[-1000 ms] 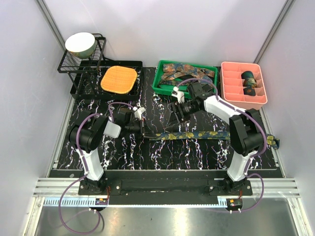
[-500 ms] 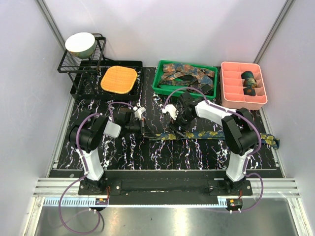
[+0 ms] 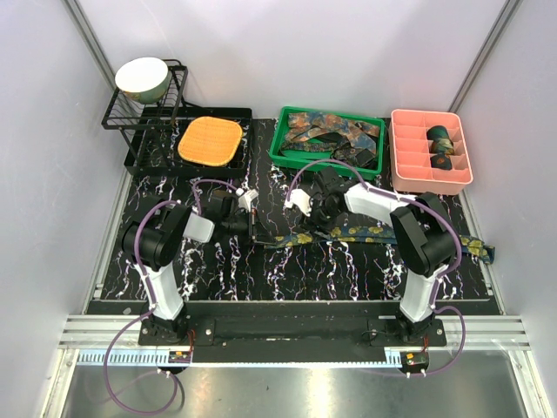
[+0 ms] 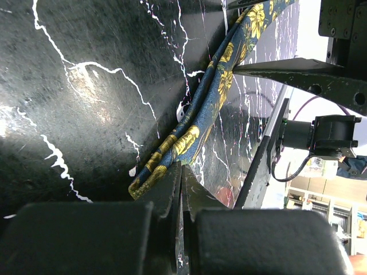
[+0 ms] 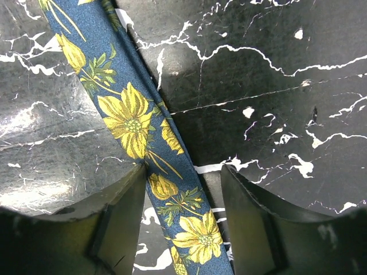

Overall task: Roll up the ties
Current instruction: Flatten out the tie at the center of the board.

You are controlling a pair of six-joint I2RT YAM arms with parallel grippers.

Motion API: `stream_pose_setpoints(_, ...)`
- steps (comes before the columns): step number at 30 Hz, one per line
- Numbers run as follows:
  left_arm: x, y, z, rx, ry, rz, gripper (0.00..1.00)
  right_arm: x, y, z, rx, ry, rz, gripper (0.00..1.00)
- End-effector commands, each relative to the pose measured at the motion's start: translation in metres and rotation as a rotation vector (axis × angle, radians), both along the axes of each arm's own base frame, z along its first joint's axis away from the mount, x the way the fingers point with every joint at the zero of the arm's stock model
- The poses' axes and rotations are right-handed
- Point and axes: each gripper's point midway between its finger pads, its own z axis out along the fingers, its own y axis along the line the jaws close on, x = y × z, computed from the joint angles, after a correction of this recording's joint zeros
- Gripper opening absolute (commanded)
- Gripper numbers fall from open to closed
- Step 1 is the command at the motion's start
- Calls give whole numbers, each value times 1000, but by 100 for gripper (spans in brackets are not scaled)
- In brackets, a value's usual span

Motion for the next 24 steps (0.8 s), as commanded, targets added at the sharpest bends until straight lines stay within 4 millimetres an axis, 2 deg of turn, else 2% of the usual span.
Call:
stream_pose_setpoints(1, -5, 21, -35, 149, 39, 48, 1, -26, -14, -16, -63, 59, 32, 67)
stream_pose_setpoints(2, -4, 22, -35, 151, 37, 50, 1, -27, -14, -14, -59, 58, 33, 72)
stream_pose_setpoints(5, -5, 22, -37, 157, 42, 45, 1, -34, -20, -6, -65, 51, 41, 77)
stream_pose_setpoints(10, -5, 25, -37, 165, 40, 43, 1, -48, -40, -11, -119, 34, 75, 78)
stream_pose_setpoints(12, -5, 27, -38, 170, 50, 51, 1, -52, -45, -15, -138, 31, 83, 72)
stream_pose_setpoints(17, -5, 33, -37, 181, 66, 66, 0, -50, -58, -23, -192, 2, 76, 66)
stream_pose_setpoints(22, -3, 37, -41, 197, 83, 77, 0, -43, -67, -20, -219, -40, 58, 62)
stream_pose_setpoints(24, -4, 38, -43, 201, 87, 78, 0, -42, -80, -22, -258, -52, 61, 54)
